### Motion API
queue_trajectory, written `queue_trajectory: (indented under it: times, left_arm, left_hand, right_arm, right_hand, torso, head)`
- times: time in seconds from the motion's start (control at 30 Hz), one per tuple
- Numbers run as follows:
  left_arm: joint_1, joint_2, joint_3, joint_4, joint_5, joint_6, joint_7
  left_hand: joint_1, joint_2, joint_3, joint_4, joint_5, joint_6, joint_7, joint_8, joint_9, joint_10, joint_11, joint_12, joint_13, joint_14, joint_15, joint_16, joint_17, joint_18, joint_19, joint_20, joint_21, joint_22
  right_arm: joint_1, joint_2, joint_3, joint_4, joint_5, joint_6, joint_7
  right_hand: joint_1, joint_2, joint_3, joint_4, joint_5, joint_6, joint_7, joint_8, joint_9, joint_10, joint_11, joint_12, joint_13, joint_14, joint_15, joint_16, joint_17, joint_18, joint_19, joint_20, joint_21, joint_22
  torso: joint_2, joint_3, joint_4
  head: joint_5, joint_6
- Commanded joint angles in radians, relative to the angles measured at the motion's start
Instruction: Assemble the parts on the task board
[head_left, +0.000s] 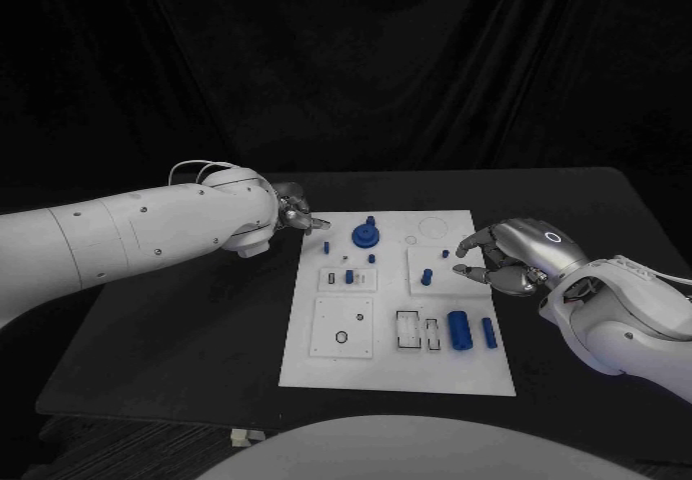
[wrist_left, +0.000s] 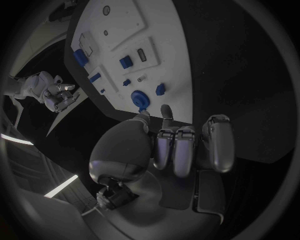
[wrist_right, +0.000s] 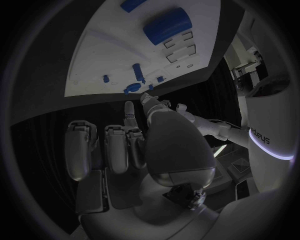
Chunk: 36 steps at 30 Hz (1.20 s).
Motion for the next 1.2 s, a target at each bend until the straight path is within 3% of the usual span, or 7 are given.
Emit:
queue_trajectory:
  times: [0.03,0.07,0.17,0.3,0.6,0.73,1.2]
  left_arm:
    - [0.004,0.016,0.001,-0.027,-0.035,0.059,0.009]
    - [0.004,0.022,0.001,-0.04,-0.036,0.064,0.011]
    - [0.003,0.04,0.001,-0.073,-0.037,0.074,0.021]
    - [0.003,0.053,0.001,-0.095,-0.037,0.085,0.029]
    - [0.002,0.058,0.001,-0.095,-0.038,0.101,0.042]
    - [0.002,0.057,0.001,-0.092,-0.038,0.111,0.048]
    - [-0.001,0.062,0.001,-0.075,-0.038,0.147,0.051]
  left_hand:
    - [0.003,0.002,-0.011,0.002,-0.002,-0.003,0.014,-0.059,-0.046,0.106,0.011,0.004,0.263,0.106,0.01,0.003,0.263,-0.007,0.0,0.012,-0.002,0.19]
    - [0.004,0.004,-0.012,0.003,0.0,-0.018,0.021,-0.095,-0.076,0.106,0.019,0.004,0.263,0.106,0.015,0.003,0.263,-0.007,0.0,0.013,-0.002,0.19]
    - [0.014,0.012,-0.026,-0.003,0.003,0.013,0.044,-0.239,-0.251,0.106,0.041,0.004,0.263,0.106,0.035,0.003,0.263,-0.007,0.001,0.034,0.0,0.191]
    - [0.022,0.014,-0.033,-0.012,0.009,0.029,0.051,-0.287,-0.321,0.106,0.045,0.004,0.263,0.106,0.04,0.003,0.263,-0.007,0.004,0.039,0.004,0.192]
    - [-0.002,0.016,-0.056,0.003,-0.016,0.093,0.041,-0.287,-0.357,0.106,0.037,0.004,0.263,0.106,0.035,0.003,0.263,-0.009,0.01,0.037,0.013,0.195]
    - [-0.03,0.017,-0.076,0.014,-0.037,0.132,0.029,-0.264,-0.348,0.106,0.029,0.004,0.263,0.106,0.028,0.003,0.263,-0.009,0.011,0.032,0.014,0.195]
    - [-0.019,0.026,-0.081,0.0,-0.024,0.153,0.015,-0.23,-0.31,0.106,0.016,0.004,0.263,0.106,0.017,0.003,0.263,-0.01,0.012,0.021,0.016,0.196]
  right_arm:
    - [-0.002,0.001,0.0,-0.001,-0.003,0.0,-0.003]
    - [-0.002,0.001,0.0,-0.001,-0.003,0.001,-0.003]
    - [-0.002,0.002,0.0,-0.001,-0.003,0.001,-0.001]
    - [-0.002,0.001,0.0,0.0,-0.003,0.0,0.001]
    - [-0.002,-0.002,0.0,0.001,-0.003,-0.002,0.001]
    - [-0.002,-0.003,0.0,0.002,-0.003,-0.002,0.0]
    - [-0.002,-0.002,0.0,0.002,-0.003,0.001,0.001]
  right_hand:
    - [0.003,0.0,0.002,0.001,0.007,0.007,-0.001,-0.006,-0.001,0.104,-0.007,0.003,0.262,0.079,-0.006,-0.005,0.11,0.014,0.053,-0.003,-0.005,0.224]
    - [0.003,0.0,0.002,0.001,0.007,0.007,-0.001,-0.006,-0.001,0.104,-0.007,0.003,0.262,0.079,-0.006,-0.005,0.11,0.014,0.053,-0.003,-0.005,0.224]
    - [0.005,0.001,0.003,0.0,0.007,0.007,-0.001,-0.006,-0.001,0.104,-0.007,0.003,0.262,0.079,-0.006,-0.005,0.109,0.014,0.053,-0.003,-0.003,0.225]
    - [0.007,0.001,0.004,-0.001,0.008,0.008,-0.001,-0.006,-0.002,0.104,-0.007,0.003,0.262,0.079,-0.006,-0.005,0.109,0.014,0.053,-0.003,-0.004,0.224]
    - [0.007,0.002,0.004,-0.001,0.009,0.008,-0.001,-0.006,-0.002,0.104,-0.007,0.003,0.262,0.079,-0.006,-0.005,0.109,0.014,0.053,-0.003,-0.004,0.225]
    - [0.008,0.002,0.004,-0.001,0.009,0.008,-0.001,-0.006,-0.002,0.104,-0.007,0.003,0.262,0.079,-0.006,-0.005,0.11,0.014,0.053,-0.004,-0.003,0.225]
    - [0.008,0.001,0.004,-0.002,0.01,0.009,-0.001,-0.006,-0.002,0.104,-0.007,0.003,0.262,0.079,-0.006,-0.005,0.109,0.014,0.053,-0.004,-0.004,0.225]
  torso:
    - [0.011,-0.0035,0.0003]
    - [0.013,-0.0039,0.0003]
    - [0.017,-0.0057,0.0008]
    - [0.019,-0.0064,0.0006]
    - [0.015,-0.0043,-0.0006]
    - [0.015,-0.0045,-0.002]
    - [0.016,-0.0049,0.0009]
  head:
    - [0.004,0.0]
    - [0.005,0.0]
    - [0.008,0.0]
    - [0.011,0.0]
    - [0.011,0.0]
    - [0.009,0.0]
    - [0.005,0.0]
